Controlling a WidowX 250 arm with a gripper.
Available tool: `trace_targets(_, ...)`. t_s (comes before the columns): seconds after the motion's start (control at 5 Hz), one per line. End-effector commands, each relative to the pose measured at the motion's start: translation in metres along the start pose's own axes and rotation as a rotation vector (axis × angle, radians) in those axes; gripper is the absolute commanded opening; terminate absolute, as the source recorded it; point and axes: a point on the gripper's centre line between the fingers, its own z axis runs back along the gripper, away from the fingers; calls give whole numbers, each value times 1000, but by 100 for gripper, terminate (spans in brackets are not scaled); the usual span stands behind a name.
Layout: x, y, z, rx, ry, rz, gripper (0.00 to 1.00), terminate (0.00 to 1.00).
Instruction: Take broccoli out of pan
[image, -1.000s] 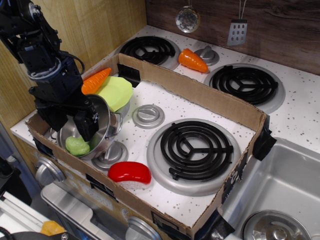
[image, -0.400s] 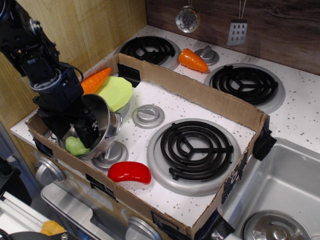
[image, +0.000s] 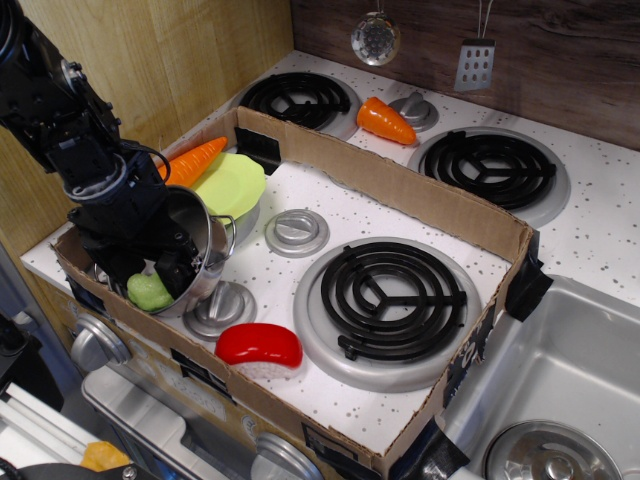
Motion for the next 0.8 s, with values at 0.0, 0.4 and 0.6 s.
trace_targets(0.0,3,-4,3,6,-6,-2,100,0)
trace_targets(0.4,13,-10,13,-19,8,-24,0,0)
trace_targets(0.6,26,-10,34,19,11,-20,0,0)
